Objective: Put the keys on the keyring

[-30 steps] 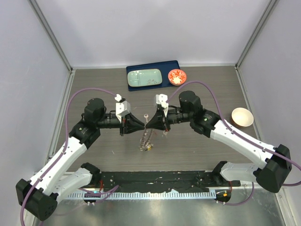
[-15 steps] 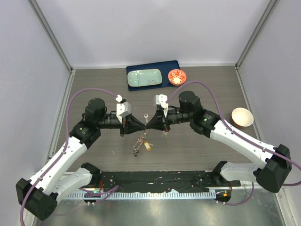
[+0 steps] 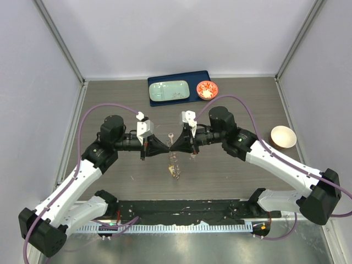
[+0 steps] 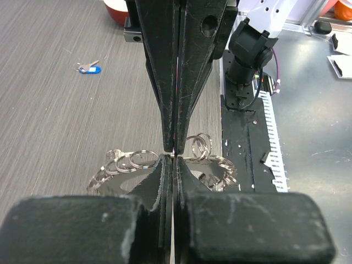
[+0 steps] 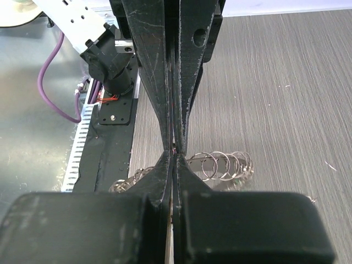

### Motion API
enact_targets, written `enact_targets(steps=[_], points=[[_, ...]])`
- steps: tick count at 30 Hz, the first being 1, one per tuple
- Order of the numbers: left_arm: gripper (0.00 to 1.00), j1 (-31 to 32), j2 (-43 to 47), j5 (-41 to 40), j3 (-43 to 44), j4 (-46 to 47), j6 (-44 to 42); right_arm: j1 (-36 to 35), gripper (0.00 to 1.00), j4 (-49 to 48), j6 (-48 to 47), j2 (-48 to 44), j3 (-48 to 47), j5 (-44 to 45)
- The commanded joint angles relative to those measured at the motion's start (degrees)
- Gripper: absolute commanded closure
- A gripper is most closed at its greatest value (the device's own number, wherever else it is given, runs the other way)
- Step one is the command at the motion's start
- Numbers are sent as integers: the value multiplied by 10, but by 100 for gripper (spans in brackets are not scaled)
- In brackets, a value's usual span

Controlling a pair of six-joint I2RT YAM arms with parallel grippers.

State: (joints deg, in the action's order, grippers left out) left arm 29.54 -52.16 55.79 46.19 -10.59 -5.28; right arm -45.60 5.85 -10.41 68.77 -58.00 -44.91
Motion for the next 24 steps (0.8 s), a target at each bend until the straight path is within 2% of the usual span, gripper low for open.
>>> enact_targets(steps=[1,5,6,7,8,11,13,14,17,24], points=[[100,6,1,17,0,0,-10,-4,99,-55,0,-11,-30,-13],[100,6,13,-8,1,-8,-25,-4,99,-55,13,-15,-29,-8],[100,6,17,-17,0,-14,-28,-4,96,-55,16,-16,-29,-5],[100,7,21,-34,-1,-16,-32,-4,89,-55,18,-18,-29,5],[100,6,26,-45,-3,-17,-38,-4,76,-54,18,-22,-28,8],[100,6,46,-78,-9,-21,-47,-4,59,-69,29,-36,-21,31],[100,6,64,-92,-16,-21,-52,-4,52,-81,39,-46,-16,43],[100,6,69,-104,-17,-22,-54,-4,45,-86,43,-51,-12,61],[100,6,94,-122,-23,-27,-62,-4,37,-99,63,-68,-3,94],[100,6,159,-188,-37,-78,-89,-4,29,-143,94,-97,40,215]])
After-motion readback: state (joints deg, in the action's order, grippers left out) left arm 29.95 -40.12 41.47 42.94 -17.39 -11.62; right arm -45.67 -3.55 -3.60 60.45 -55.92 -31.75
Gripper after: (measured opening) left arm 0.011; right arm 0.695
